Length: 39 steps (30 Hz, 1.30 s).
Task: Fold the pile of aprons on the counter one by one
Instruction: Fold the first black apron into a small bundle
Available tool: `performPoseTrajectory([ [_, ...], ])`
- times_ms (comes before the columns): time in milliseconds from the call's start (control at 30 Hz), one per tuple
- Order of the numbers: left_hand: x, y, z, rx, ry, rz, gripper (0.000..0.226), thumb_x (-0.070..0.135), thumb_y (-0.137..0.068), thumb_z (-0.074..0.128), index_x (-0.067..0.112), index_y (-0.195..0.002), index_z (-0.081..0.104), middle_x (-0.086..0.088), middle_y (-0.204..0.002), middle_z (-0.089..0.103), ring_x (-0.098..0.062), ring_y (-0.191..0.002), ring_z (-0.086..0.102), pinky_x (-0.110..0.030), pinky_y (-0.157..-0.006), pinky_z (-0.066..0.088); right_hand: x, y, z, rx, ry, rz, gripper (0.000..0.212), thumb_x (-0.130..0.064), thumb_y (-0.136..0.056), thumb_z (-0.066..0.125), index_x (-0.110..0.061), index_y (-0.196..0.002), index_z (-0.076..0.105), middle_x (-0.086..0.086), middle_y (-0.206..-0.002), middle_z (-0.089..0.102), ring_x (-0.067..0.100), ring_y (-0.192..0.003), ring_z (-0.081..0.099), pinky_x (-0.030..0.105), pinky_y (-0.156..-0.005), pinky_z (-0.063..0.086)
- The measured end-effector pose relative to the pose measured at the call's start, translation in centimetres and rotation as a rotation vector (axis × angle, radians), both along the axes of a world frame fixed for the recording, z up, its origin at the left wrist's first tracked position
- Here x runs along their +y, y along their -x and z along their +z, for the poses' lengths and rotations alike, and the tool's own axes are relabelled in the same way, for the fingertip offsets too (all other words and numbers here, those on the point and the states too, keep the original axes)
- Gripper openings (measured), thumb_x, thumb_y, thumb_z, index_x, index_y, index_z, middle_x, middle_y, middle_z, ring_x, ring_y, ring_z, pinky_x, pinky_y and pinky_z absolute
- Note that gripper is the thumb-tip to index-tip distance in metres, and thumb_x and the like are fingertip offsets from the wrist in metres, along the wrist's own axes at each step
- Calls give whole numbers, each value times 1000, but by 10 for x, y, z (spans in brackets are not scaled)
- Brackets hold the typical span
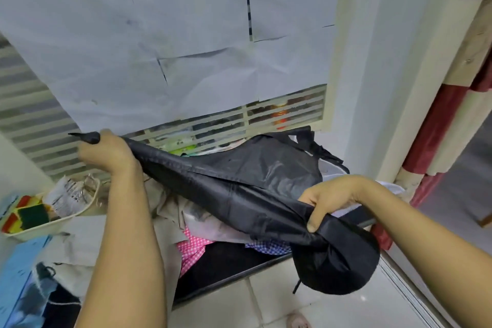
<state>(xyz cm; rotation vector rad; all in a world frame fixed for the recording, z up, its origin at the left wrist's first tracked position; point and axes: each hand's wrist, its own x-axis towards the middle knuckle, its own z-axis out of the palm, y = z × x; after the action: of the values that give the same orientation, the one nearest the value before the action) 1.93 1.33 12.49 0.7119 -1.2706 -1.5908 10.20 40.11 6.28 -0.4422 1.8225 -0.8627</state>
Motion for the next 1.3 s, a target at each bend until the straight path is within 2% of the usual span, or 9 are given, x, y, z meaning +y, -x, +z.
performPoseTrajectory([
  [133, 36, 61, 28, -27, 97, -86, 11, 8, -86, 55, 16, -79, 54, 0, -88, 60, -11, -77, 57, -24, -70, 51, 28, 44, 23, 54, -46, -16, 33, -4, -81, 71, -2, -114, 66, 18, -117, 66, 29, -106, 63, 46, -100, 47],
  [400, 128, 169, -2, -136, 192, -576, 16, 19, -92, 62, 6, -101, 61, -5, -96, 64, -20, -95, 59, -30, -88, 51, 103, 162, 12, 395, -629, -299, 52, -32, -62, 87, -12, -107, 69, 3, -107, 69, 26, -99, 65, 33, -86, 52],
  [533, 152, 188, -47, -325, 412, -882, 56, 19, -92, 65, 12, -142, 40, -4, -145, 43, -18, -134, 39, -25, -106, 33, 108, 205, -32, 825, -727, -630, 30, -17, -84, 65, -7, -111, 58, 12, -115, 61, 29, -104, 56, 29, -76, 41],
  [667, 140, 166, -99, -514, 659, -732, 45, 13, -87, 67, 12, -130, 53, -7, -132, 56, -21, -122, 52, -31, -101, 41, 75, 201, -81, 1076, -620, -677, 49, -15, -88, 60, -12, -135, 44, 15, -140, 41, 33, -124, 40, 39, -104, 34],
  [800, 121, 118, -134, -643, 635, -610, 14, 21, -86, 69, 7, -89, 65, -2, -80, 64, -17, -74, 59, -35, -79, 49, 30, 163, -110, 1061, -270, -652, 31, -14, -92, 56, -15, -123, 54, -1, -122, 48, 14, -106, 52, 29, -91, 44],
  [900, 104, 87, -157, -887, 486, -733, 42, 37, -90, 64, 5, -63, 62, -6, -57, 62, -21, -53, 58, -36, -63, 53, 14, 125, -127, 999, -113, -732, 8, -19, -90, 62, -18, -97, 58, -10, -84, 53, 1, -67, 51, 25, -71, 45],
  [1000, 104, 57, -169, -1161, 196, -1006, 56, 51, -87, 61, -3, -71, 64, -12, -58, 64, -19, -46, 55, -22, -40, 44, 11, 82, -134, 837, -65, -928, 19, -28, -88, 66, -17, -78, 56, -2, -65, 57, 9, -60, 52, 23, -60, 43],
  [1100, 107, 51, -178, -1221, 28, -1099, 62, 59, -83, 61, -3, -82, 63, -16, -70, 69, -22, -58, 65, -22, -43, 51, 13, 52, -146, 703, -116, -1045, 38, -36, -86, 68, -18, -60, 47, 4, -60, 57, 9, -55, 49, 25, -58, 40],
  [1300, 103, 45, -192, -985, -143, -953, 34, 32, -95, 58, 1, -80, 60, -10, -69, 66, -9, -39, 62, -17, -40, 51, 16, -23, -189, 362, -177, -1503, 49, -35, -74, 81, -12, -70, 38, 10, -64, 50, 25, -58, 56, 30, -51, 43],
])
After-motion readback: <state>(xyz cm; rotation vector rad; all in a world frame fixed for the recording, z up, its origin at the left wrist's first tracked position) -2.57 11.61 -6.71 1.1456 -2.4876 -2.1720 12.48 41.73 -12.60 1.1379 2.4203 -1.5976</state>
